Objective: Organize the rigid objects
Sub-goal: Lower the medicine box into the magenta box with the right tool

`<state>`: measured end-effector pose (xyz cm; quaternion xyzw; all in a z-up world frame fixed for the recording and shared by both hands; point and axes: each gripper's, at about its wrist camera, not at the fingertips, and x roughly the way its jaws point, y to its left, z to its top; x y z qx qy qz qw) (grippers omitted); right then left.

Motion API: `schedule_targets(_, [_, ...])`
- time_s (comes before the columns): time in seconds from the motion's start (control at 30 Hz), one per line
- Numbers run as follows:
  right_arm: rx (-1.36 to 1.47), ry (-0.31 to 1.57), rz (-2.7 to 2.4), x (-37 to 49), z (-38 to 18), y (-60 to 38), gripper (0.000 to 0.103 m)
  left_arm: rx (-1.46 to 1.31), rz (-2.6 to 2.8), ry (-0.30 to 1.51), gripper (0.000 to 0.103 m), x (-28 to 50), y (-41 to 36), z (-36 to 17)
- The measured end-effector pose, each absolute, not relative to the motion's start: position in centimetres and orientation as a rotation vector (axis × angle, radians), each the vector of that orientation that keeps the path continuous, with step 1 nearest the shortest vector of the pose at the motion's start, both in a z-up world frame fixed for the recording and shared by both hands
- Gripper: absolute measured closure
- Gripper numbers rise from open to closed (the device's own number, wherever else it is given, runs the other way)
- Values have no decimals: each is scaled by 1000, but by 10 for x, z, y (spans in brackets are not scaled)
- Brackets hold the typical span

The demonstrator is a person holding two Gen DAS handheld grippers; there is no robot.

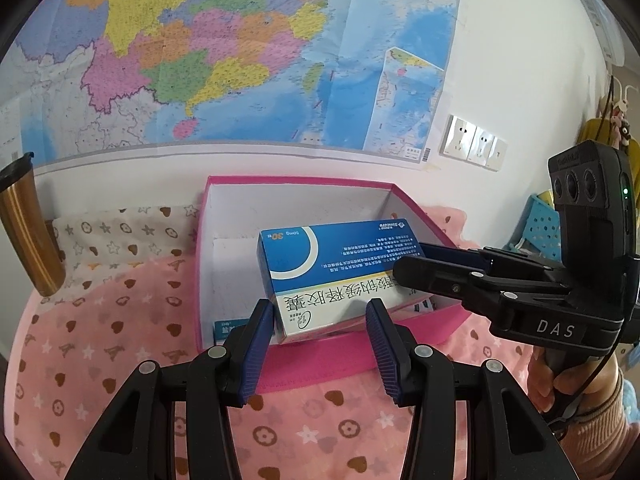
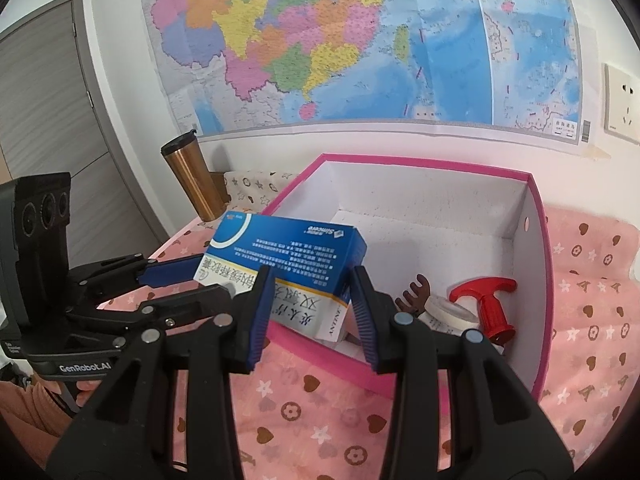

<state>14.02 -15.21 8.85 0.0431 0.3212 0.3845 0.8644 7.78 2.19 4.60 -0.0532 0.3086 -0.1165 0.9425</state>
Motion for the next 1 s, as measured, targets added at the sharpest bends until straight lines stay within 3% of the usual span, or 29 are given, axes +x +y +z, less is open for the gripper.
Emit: schedule_targets(1.0, [91,726,792,159,74,-139,61,-110,-201,666,55,101,28,35])
